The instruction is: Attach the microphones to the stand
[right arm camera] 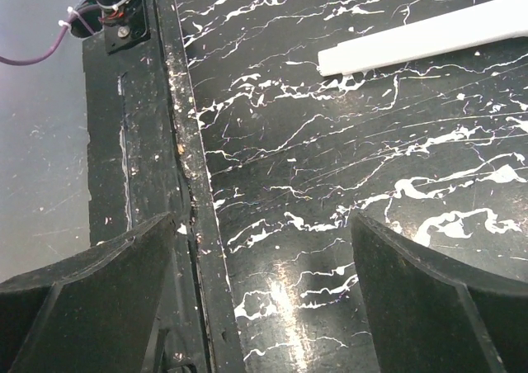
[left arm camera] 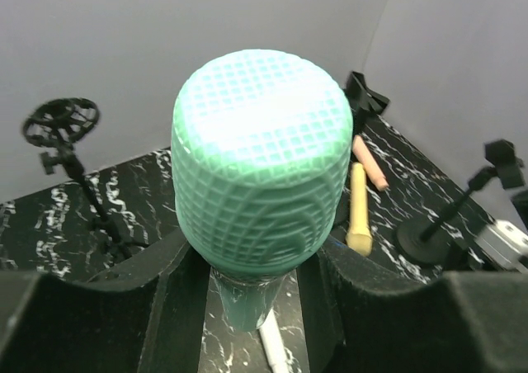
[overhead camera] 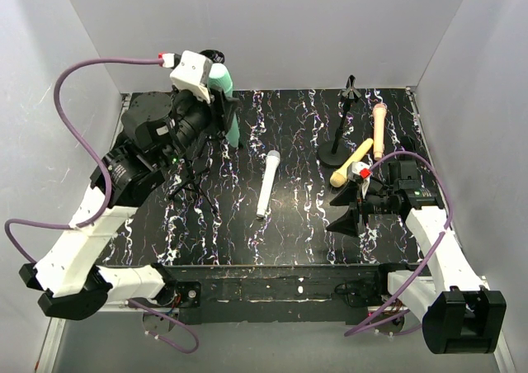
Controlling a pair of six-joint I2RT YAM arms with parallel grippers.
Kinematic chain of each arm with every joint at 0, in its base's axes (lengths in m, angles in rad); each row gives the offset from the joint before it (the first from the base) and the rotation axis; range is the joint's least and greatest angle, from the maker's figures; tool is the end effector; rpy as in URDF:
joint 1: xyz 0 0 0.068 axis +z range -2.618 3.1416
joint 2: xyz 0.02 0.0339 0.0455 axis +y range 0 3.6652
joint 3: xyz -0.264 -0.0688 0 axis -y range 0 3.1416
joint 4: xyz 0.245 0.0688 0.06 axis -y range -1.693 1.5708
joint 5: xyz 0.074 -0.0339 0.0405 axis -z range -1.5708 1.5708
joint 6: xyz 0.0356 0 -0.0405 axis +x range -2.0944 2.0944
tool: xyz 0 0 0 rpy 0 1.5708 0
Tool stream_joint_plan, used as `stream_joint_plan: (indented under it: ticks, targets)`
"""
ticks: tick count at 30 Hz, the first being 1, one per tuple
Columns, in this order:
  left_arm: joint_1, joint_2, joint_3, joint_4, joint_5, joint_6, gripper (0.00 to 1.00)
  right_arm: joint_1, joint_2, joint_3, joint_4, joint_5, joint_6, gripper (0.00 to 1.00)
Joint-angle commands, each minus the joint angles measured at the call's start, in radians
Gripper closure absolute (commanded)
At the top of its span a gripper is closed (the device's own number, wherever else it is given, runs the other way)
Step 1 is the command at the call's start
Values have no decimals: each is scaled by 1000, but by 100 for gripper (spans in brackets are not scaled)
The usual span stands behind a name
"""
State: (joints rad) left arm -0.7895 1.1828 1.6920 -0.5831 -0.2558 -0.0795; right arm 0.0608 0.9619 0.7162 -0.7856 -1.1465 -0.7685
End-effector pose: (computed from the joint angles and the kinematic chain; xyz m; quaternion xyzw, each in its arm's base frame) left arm 0.1563 -0.1448 0.5217 0.1712 0.7116 -0.1993 0.6516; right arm 0.1645 0.0425 0.2526 -0.4585 0.6829 0.4128 0.3912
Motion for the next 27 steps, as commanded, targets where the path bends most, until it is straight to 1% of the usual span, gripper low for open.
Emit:
stream_joint_plan:
  ticks: [1, 4, 6, 9, 12, 16, 18, 27]
  targets:
    - [55, 20, 61, 9, -54, 49, 100, -4, -18, 34, -17, 7, -37, 6]
    - [113, 50, 77, -9, -56, 67, 100, -6, -28, 29, -17, 11, -37, 6]
    - [179, 72, 78, 5, -39, 75, 100, -7, -31, 28, -15, 11, -37, 6]
    - [318, 118, 110, 25, 62, 46, 100, -9, -26, 29, -15, 10, -37, 6]
    - [406, 162, 146, 32, 141, -6, 100, -10, -26, 29, -20, 19, -41, 6]
    - [460, 199, 179, 16, 162, -31, 100, -18, -28, 25, -17, 19, -40, 6]
    - [476, 198, 169, 15, 177, -22, 100, -19, -23, 28, -18, 16, -40, 6]
    - [495, 184, 141, -11, 150, 38, 100, -19, -2, 34, -24, 8, -45, 6]
